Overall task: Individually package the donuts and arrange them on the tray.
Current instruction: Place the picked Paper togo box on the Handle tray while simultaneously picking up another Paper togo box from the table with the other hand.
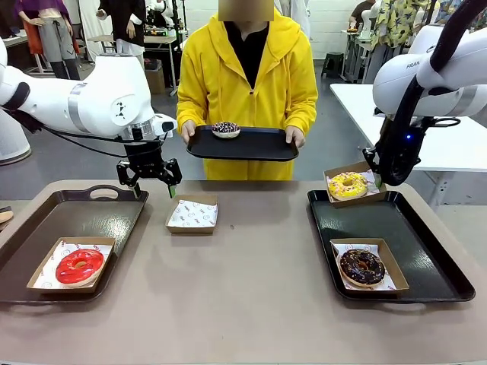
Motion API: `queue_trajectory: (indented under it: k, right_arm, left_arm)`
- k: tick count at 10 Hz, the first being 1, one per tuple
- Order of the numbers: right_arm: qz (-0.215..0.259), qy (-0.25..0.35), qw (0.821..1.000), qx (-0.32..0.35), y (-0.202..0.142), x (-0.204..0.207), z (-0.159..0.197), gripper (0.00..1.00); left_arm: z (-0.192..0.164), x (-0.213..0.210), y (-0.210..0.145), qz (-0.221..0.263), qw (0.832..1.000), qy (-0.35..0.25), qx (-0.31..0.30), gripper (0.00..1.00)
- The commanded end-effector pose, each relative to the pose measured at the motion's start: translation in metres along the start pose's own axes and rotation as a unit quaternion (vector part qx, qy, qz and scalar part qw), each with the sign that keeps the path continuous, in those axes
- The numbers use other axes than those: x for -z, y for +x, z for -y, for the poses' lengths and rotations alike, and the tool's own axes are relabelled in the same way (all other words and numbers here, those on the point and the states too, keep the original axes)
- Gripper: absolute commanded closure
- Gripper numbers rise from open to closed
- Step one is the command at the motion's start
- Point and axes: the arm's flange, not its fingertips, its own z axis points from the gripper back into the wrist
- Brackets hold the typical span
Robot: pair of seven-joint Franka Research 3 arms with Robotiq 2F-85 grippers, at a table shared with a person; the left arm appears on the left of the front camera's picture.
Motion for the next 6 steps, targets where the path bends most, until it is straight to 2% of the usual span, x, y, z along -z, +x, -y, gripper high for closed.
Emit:
queue_trajectory:
  k: [1,4,6]
  right_arm:
    - [0.0,0.0,1.0,0.0,0.0,0.0,0.0,0.99]
    - [-0.01,0.009,1.0,0.008,0.026,0.02,0.013,0.99]
    - [-0.023,0.007,1.0,0.001,0.032,0.033,0.018,0.99]
  left_arm:
    - [0.0,0.0,0.0,0.0,1.0,0.0,0.0,0.01]
    - [0.014,-0.004,0.011,0.022,1.0,-0.017,-0.001,0.01]
    - [0.021,0.003,0.02,0.041,0.999,-0.019,-0.022,0.01]
